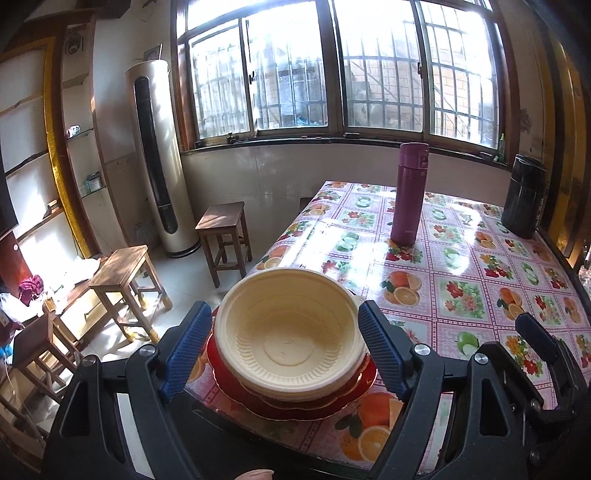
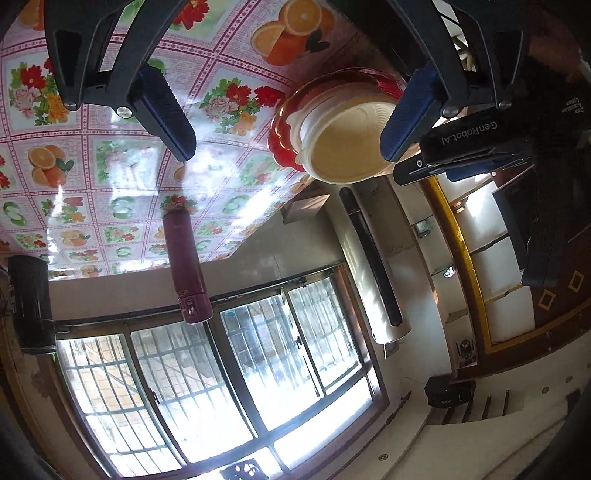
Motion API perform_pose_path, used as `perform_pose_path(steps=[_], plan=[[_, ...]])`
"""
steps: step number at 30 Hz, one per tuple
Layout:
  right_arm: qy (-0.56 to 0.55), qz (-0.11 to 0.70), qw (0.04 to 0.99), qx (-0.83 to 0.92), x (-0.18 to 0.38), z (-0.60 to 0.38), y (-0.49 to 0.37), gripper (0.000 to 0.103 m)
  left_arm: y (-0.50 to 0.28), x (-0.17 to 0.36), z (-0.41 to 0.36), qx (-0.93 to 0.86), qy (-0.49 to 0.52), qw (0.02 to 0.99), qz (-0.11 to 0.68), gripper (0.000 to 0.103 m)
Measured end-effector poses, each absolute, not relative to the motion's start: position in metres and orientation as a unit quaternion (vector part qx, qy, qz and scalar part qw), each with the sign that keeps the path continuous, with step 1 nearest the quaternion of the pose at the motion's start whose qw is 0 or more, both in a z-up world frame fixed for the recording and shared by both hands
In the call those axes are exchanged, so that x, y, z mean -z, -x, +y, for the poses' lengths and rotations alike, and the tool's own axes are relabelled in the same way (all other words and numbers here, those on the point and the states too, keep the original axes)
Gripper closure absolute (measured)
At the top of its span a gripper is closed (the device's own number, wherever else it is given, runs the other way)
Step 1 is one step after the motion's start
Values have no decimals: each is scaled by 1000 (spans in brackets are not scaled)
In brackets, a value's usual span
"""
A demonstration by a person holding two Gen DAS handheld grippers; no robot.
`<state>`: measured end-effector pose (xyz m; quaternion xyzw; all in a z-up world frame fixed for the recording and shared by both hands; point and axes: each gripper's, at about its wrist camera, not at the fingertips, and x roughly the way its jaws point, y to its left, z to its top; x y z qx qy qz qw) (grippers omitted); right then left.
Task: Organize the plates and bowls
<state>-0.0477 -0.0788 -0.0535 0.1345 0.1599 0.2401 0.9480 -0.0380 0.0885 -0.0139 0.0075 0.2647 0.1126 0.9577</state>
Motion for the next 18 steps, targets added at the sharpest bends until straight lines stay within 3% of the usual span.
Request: perform_pose_path(steps=[5,9,18], plan=[[-153,116,955,-225,46,-101,71,0,58,3,74,-95,-2,968,232,14],[-166,93,959,-211,38,-118,84,0,73,-5,63,-82,-6,975,208,0],[-148,87,967,-189,31,-128,100,0,81,1,56,-34,10,972,233,0]])
